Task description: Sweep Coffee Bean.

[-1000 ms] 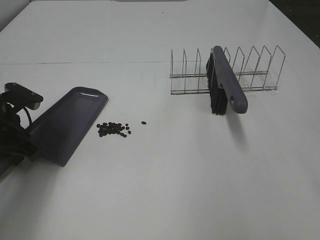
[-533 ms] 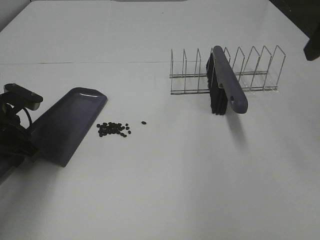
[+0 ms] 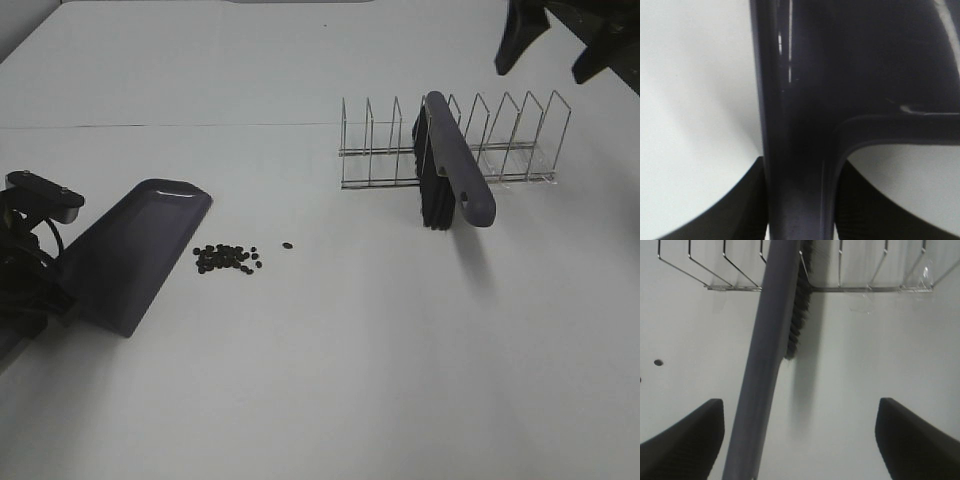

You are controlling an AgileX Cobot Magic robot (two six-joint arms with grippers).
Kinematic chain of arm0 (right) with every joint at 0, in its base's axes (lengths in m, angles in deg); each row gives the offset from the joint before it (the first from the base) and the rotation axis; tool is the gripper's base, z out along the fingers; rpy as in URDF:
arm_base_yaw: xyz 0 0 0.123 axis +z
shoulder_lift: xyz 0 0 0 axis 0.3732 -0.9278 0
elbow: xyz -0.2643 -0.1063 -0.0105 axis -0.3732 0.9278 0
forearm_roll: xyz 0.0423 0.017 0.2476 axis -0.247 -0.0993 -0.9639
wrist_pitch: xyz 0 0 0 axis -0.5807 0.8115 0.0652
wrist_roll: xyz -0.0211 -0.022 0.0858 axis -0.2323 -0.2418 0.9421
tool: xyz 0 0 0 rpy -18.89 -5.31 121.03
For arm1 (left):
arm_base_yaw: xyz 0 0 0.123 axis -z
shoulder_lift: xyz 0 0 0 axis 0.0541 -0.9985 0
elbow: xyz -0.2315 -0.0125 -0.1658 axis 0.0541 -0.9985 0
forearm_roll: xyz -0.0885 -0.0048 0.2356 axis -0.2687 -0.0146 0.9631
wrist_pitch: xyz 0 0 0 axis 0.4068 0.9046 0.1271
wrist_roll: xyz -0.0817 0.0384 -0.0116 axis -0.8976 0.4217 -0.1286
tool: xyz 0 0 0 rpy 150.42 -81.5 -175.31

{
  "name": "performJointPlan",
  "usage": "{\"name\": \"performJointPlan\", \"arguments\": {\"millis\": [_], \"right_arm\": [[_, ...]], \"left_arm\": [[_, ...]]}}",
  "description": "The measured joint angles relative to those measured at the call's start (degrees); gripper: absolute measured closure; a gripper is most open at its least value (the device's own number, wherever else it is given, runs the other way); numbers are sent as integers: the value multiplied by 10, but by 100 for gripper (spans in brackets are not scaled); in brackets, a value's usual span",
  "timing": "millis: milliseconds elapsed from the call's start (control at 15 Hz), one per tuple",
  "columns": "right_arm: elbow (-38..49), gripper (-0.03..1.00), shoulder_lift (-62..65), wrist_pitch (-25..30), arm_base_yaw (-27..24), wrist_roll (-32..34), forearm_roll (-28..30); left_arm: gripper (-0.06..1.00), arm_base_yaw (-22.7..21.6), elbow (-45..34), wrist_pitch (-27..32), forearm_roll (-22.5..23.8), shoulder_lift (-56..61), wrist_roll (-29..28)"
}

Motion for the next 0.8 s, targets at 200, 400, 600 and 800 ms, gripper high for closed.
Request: {"name": "performJointPlan", "arguments": {"millis": [200, 400, 600, 800], "right_arm": [[-113, 20, -100, 0, 63, 9, 60], [-193, 20, -196, 0, 86, 50, 99], [-203, 20, -244, -1, 86, 53, 90], [-203, 21, -273, -1, 86, 65, 89]], "left_arm": [[61, 0, 0, 6, -2, 0, 0], [61, 0, 0, 6, -2, 0, 0], [61, 0, 0, 6, -2, 0, 0], [61, 0, 0, 6, -2, 0, 0]]}}
